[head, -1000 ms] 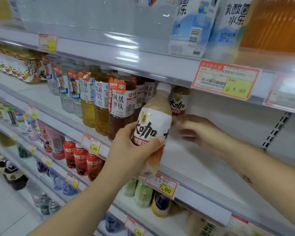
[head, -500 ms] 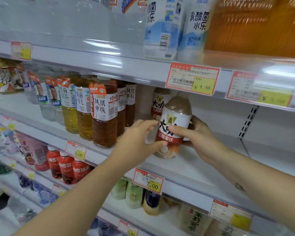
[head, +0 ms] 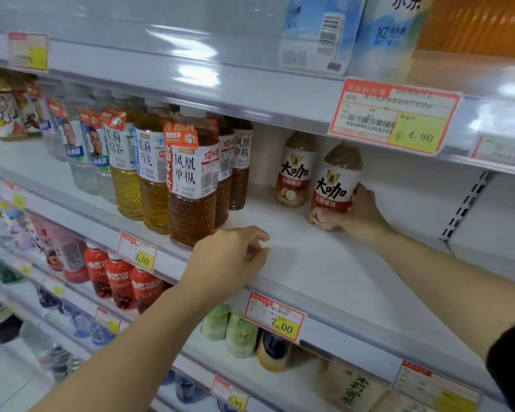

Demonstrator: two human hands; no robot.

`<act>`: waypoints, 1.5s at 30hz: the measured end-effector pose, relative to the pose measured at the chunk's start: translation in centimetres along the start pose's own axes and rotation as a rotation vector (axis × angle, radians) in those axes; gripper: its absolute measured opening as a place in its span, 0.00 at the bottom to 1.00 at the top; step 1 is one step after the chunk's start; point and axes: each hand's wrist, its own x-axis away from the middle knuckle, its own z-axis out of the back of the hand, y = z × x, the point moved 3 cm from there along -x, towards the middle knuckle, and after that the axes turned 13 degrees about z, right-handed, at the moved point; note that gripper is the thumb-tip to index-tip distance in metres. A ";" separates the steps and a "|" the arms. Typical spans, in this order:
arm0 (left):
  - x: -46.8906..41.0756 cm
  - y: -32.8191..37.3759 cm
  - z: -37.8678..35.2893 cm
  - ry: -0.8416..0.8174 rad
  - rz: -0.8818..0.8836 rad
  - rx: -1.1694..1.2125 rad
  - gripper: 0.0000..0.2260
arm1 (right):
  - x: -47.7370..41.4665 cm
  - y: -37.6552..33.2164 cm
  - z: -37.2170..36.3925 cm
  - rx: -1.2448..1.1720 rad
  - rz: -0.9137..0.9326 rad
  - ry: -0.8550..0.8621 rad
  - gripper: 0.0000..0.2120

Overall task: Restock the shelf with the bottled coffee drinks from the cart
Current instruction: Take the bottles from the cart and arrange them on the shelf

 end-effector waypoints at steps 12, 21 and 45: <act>0.1 -0.5 -0.5 0.082 -0.028 0.012 0.11 | -2.6 3.4 -2.1 0.106 0.039 0.104 0.40; 0.7 -0.1 0.4 0.051 -0.066 0.142 0.10 | 1.2 -2.8 -0.6 0.140 -0.028 -0.006 0.29; 27.0 -38.5 -6.5 -0.339 0.615 0.104 0.09 | 36.5 0.6 -39.1 0.204 -0.210 -0.775 0.11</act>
